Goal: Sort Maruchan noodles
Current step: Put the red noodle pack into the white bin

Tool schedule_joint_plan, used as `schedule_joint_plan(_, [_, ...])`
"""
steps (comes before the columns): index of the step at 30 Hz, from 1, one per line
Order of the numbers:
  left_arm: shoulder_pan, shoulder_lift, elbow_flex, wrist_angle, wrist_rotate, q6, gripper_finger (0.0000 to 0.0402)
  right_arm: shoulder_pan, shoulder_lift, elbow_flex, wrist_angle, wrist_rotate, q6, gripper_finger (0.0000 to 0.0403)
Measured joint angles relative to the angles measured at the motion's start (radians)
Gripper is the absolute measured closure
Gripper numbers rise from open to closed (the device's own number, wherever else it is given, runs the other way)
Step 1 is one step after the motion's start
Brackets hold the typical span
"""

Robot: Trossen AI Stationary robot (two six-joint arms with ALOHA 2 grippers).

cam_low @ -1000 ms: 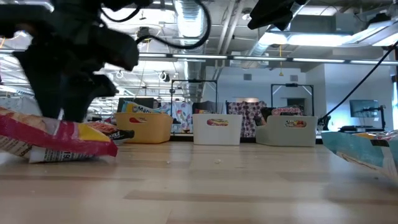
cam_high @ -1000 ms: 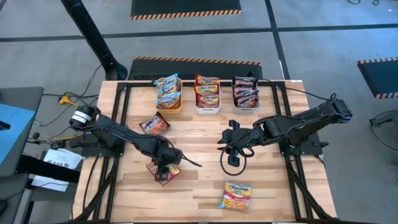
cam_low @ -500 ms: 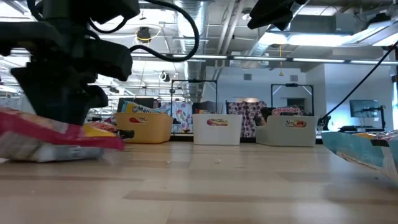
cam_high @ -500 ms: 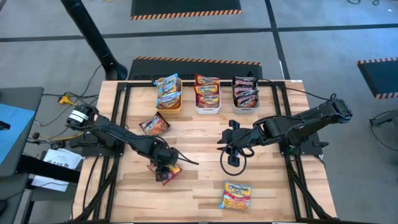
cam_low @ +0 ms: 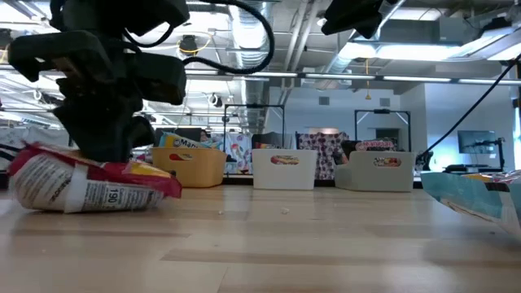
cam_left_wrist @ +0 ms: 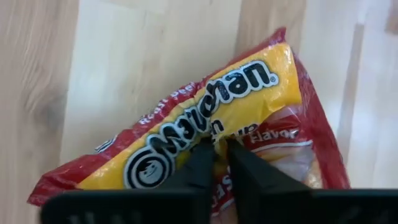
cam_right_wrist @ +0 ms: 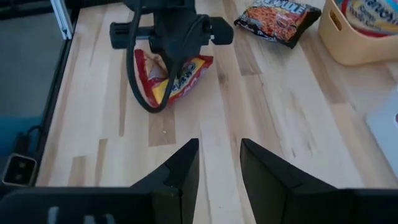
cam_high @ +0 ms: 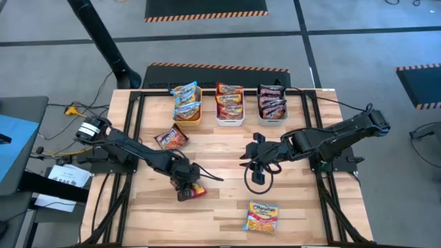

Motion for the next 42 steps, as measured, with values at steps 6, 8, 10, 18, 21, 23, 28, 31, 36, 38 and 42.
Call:
schedule_joint_plan(6, [0.000, 0.002, -0.002, 0.111, 0.004, 0.013, 0.0400, 0.000, 0.000, 0.000, 0.000, -0.004, 0.098, 0.0262])
schedule_joint_plan(8, [0.000, 0.003, -0.003, 0.154, 0.022, 0.017, 0.0401, 0.000, 0.000, 0.000, 0.000, -0.034, 0.131, 0.0262])
schedule_joint_plan(10, [0.000, 0.005, -0.003, 0.200, 0.048, 0.029, 0.0401, 0.000, 0.000, 0.000, 0.000, -0.081, 0.171, 0.0262])
schedule_joint_plan(18, [0.015, 0.003, -0.003, 0.352, 0.053, 0.100, 0.0401, 0.030, 0.000, 0.000, 0.000, -0.212, 0.288, 0.0262])
schedule_joint_plan(21, [0.027, 0.002, -0.003, 0.396, 0.056, 0.114, 0.0401, 0.058, 0.000, 0.000, 0.000, -0.218, 0.307, 0.0262])
schedule_joint_plan(23, [0.031, 0.002, -0.002, 0.429, 0.064, 0.124, 0.0401, 0.074, 0.000, 0.000, 0.001, -0.219, 0.330, 0.0262])
schedule_joint_plan(28, [0.031, 0.001, -0.002, 0.522, 0.070, 0.130, 0.0401, 0.098, 0.000, 0.000, 0.018, -0.219, 0.383, 0.0261])
schedule_joint_plan(31, [0.031, 0.000, -0.001, 0.562, 0.067, 0.153, 0.0401, 0.106, 0.000, 0.000, 0.054, -0.219, 0.414, 0.0253])
schedule_joint_plan(36, [0.031, 0.000, 0.011, 0.599, 0.038, 0.192, 0.0401, 0.106, 0.000, 0.000, 0.098, -0.219, 0.483, 0.0218])
schedule_joint_plan(38, [0.031, 0.000, 0.030, 0.599, 0.035, 0.213, 0.0401, 0.103, 0.000, 0.000, 0.104, -0.219, 0.518, 0.0198])
schedule_joint_plan(42, [0.032, 0.000, 0.083, 0.600, -0.001, 0.276, 0.0401, 0.087, 0.000, 0.000, 0.097, -0.217, 0.639, 0.0166])
